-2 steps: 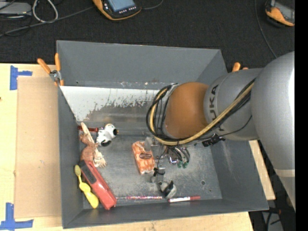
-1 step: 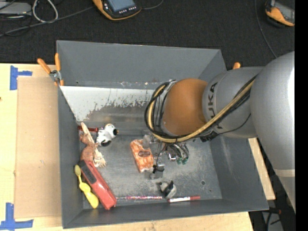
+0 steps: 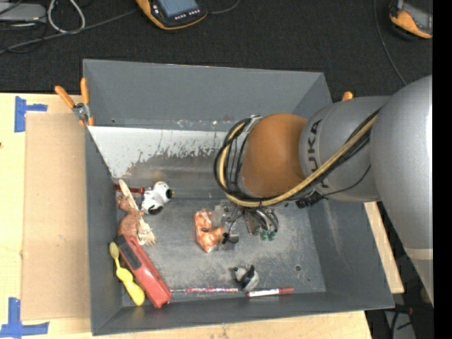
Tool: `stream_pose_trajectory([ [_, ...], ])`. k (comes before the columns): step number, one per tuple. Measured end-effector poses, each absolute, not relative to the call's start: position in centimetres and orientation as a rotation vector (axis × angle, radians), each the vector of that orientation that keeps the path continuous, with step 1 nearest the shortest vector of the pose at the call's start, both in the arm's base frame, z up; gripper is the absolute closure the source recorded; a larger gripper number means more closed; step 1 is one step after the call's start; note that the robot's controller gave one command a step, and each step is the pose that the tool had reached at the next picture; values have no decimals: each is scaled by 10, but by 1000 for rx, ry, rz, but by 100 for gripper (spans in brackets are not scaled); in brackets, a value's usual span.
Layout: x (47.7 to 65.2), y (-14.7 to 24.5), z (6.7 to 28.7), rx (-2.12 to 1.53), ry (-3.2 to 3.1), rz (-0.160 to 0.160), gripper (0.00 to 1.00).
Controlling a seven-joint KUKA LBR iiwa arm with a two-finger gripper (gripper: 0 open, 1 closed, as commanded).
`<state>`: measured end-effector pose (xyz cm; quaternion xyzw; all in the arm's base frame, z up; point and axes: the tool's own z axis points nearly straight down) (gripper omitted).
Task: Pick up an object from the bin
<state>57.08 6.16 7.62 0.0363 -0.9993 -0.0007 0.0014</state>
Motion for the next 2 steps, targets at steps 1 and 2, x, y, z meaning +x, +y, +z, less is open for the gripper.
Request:
stream_pose_trajectory([
  [1,571,61,76,112,-3137,-3,100],
  [2,572,55,150,181,-3128,-2,100],
])
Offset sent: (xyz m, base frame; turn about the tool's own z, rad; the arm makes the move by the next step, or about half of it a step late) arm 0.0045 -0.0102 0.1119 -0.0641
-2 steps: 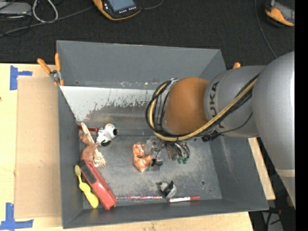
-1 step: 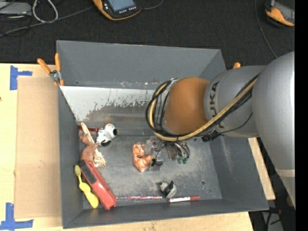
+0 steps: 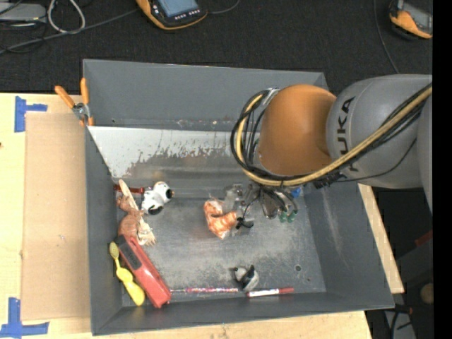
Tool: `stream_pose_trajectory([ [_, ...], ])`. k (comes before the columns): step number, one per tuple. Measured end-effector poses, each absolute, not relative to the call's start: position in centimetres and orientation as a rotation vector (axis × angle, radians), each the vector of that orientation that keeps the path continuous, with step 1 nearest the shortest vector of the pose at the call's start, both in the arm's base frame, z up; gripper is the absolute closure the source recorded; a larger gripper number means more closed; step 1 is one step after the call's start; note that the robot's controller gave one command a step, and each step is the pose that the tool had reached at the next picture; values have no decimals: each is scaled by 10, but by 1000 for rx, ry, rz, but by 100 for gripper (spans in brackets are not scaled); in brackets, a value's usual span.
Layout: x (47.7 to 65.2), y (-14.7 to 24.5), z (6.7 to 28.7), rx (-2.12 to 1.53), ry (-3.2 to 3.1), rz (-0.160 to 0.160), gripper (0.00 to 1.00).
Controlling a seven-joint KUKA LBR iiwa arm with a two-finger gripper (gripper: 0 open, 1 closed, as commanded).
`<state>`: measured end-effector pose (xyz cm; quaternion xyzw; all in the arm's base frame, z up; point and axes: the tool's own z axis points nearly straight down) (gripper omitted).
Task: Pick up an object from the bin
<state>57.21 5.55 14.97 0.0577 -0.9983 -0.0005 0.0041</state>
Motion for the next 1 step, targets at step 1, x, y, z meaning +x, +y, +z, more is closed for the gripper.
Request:
stream_pose_trajectory([
  [1,564,75,233,239,-3117,-3,100],
])
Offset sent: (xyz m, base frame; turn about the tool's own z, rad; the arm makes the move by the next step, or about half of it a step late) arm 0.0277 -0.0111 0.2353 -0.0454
